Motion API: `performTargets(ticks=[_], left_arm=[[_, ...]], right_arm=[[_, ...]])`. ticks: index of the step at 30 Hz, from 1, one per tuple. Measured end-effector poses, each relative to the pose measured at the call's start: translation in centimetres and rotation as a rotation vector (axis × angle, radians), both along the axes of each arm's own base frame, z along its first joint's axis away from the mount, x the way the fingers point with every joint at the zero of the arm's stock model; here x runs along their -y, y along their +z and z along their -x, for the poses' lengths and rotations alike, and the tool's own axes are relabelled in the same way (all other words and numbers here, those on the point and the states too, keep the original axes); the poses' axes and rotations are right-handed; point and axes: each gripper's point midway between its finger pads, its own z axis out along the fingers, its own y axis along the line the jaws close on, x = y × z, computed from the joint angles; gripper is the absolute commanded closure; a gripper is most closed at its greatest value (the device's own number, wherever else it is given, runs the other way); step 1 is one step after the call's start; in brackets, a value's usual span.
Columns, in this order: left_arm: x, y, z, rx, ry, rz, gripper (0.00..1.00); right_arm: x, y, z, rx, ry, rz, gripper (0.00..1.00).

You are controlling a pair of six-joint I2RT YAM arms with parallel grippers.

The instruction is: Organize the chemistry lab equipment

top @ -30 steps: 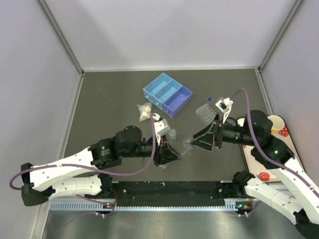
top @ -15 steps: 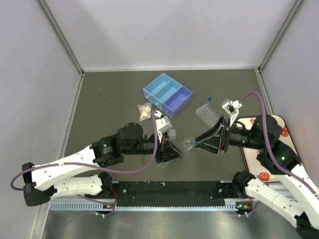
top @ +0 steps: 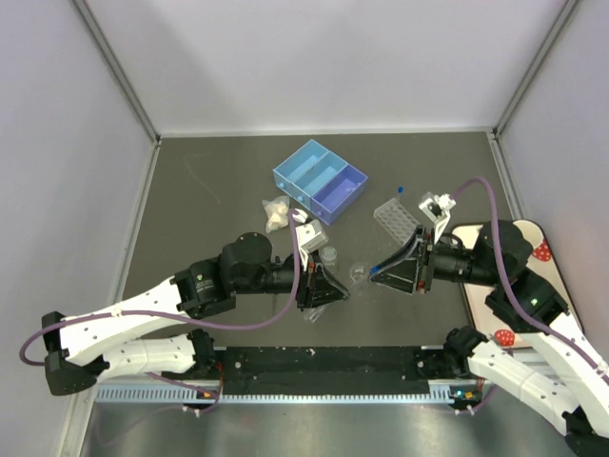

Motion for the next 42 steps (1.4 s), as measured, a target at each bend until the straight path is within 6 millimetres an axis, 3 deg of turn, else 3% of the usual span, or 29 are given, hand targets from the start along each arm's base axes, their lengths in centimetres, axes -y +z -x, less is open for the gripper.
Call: performTargets(ticks=[8,9,10,13,18,23,30,37,42], left_arm=[[0.1,0.2,0.3,0.0,-0.017,0.008,0.97],[0.1,0.2,0.3,0.0,-0.016,0.009,0.89],[0.1,0.2,0.3,0.0,-0.017,0.009,0.6],[0.1,0.3,0.1,0.0,-0.012,0.01,0.26],[0.2,0.6,-0.3,0.008,0.007,0.005,0.01],[-0.2,0.3,-0.9,0.016,0.042,-0.029,0.01],[-2.0,-2.2,-3.6,0.039,0.207,-0.16,0.01],[-4.4,-4.5,-5.5,0.063,0.35,-0.241,0.01],[-6.0,-6.5,-6.0,0.072,0.411,-0.28,0.01]], right_arm=[[0.0,0.1,-0.1,0.005,-0.007,-0.003,1.0],[0.0,0.1,-0.2,0.005,-0.008,-0.003,1.0],[0.0,0.1,-0.2,0.006,-0.008,-0.003,1.0],[0.0,0.1,-0.2,0.004,-0.012,-0.003,1.0],[0.0,-0.1,-1.0,0.007,-0.047,0.006,1.0],[0.1,-1.3,-3.2,0.016,-0.138,0.058,1.0],[2.0,-5.8,-9.1,0.017,-0.413,0.277,1.0],[7.0,-8.7,-16.4,0.038,-0.814,0.539,1.0],[11.3,-10.8,-20.1,0.009,-1.056,0.668,1.0]])
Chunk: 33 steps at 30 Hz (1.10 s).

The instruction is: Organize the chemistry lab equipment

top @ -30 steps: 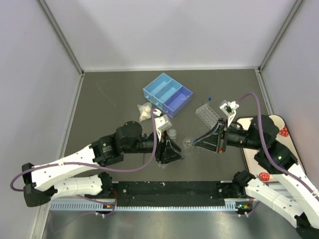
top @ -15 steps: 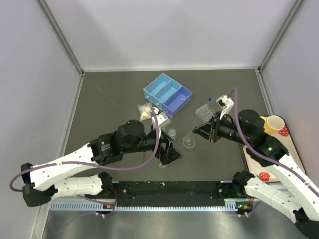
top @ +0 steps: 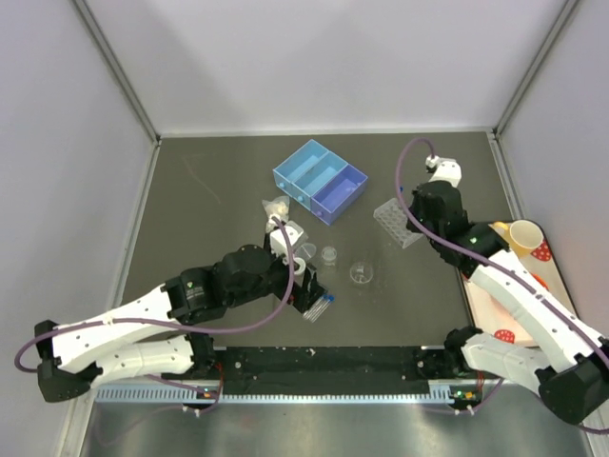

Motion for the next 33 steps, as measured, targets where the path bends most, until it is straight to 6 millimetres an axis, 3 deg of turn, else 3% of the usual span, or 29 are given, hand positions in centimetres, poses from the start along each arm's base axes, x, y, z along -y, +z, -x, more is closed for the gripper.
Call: performTargets(ticks=[4,8,15,28,33], left_arm=[[-0.9,-1.4,-0.1,-0.001,0.025,-0.018,0.01],[-1.4,-2.9,-0.1,-0.006,0.04,-0.043,0.01],[-1.9,-4.1,0.0,-0.012,0.047,-0.059,0.01],[-1.9,-4.5,0.1,-0.006,0.042,-0.04,0.01],[-2.0,-4.3,0.1,-0.002,0.043,-0.032,0.01]], right_arm=[[3.5,-1.3,-2.3,0.008,-0.174,0.018,1.0],[4.9,-2.9,-4.1,0.01,-0.259,0.028,1.0],[4.4,-6.2,-7.0,-0.018,-0.272,0.034,1.0],[2.4,-9.5,-10.2,-0.046,-0.22,0.022,1.0],[2.0,-9.7,-11.0,-0.042,-0.213,0.025,1.0]])
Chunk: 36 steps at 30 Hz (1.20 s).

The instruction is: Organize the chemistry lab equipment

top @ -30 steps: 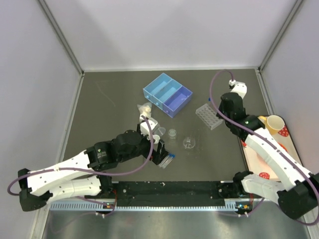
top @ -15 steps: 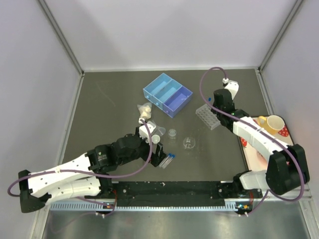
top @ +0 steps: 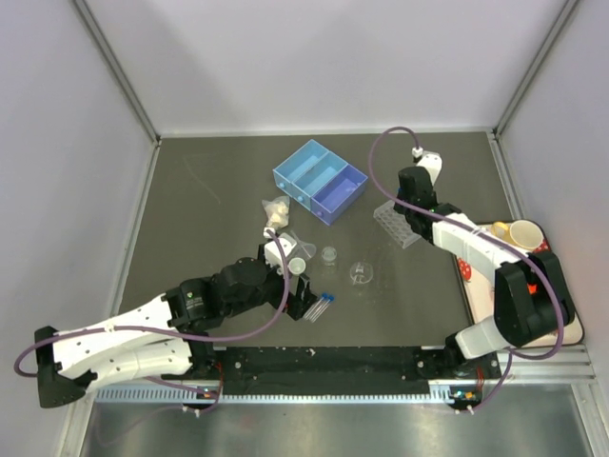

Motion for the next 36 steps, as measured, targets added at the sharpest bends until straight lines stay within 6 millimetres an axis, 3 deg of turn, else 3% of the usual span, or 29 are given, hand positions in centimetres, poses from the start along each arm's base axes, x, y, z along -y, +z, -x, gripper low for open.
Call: performTargets(ticks=[36], left_arm=[[0.2,-0.8,-0.1,-0.005,-0.004,-0.03,0.02]], right_arm=[[0.8,-1.3,-2.0,-0.003,-0.009,0.083,1.0]])
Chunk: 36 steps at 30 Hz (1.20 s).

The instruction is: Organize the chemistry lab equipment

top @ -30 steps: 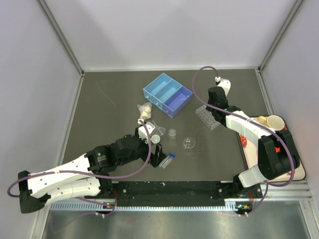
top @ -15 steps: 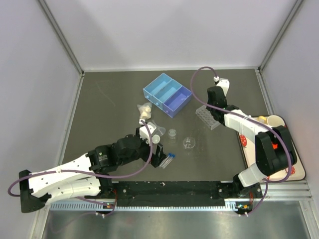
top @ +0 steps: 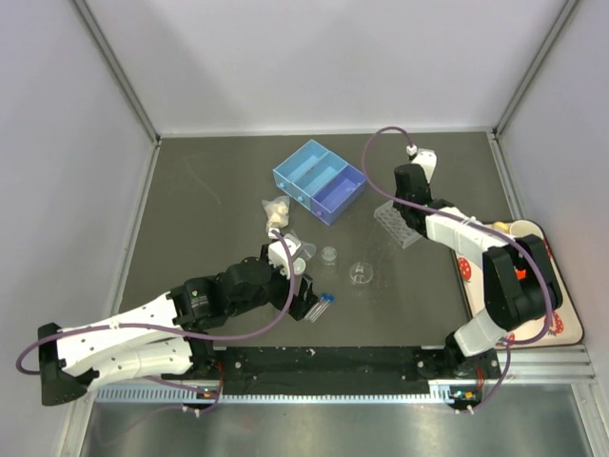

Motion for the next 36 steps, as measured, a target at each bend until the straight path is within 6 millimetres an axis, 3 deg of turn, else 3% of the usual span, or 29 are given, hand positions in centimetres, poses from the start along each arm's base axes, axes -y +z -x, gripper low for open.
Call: performTargets(ticks=[16,24,31,36], left_arm=[[0.1,-0.3,0.0,-0.004,0.0,-0.01,0.02],[0.1,-0.3,0.0,-0.005,0.0,-0.012,0.02],[0.1,-0.5,-0.1,-0.007,0.0,-0.016,0.01],[0.2,-0.7,-0.1,-0.01,0.0,-0.024,0.01]], right_arm=[[-0.2,-1.4,-0.2,-0.024,0.002,0.004,1.0],[-0.2,-2.0,-0.2,-0.036,-0.002,0.002,0.84],[-0.3,-2.1,-0.2,-0.038,-0.008,-0.012,0.57],[-0.4,-2.3,-0.2,-0.042,-0.006,-0.015,0.49]])
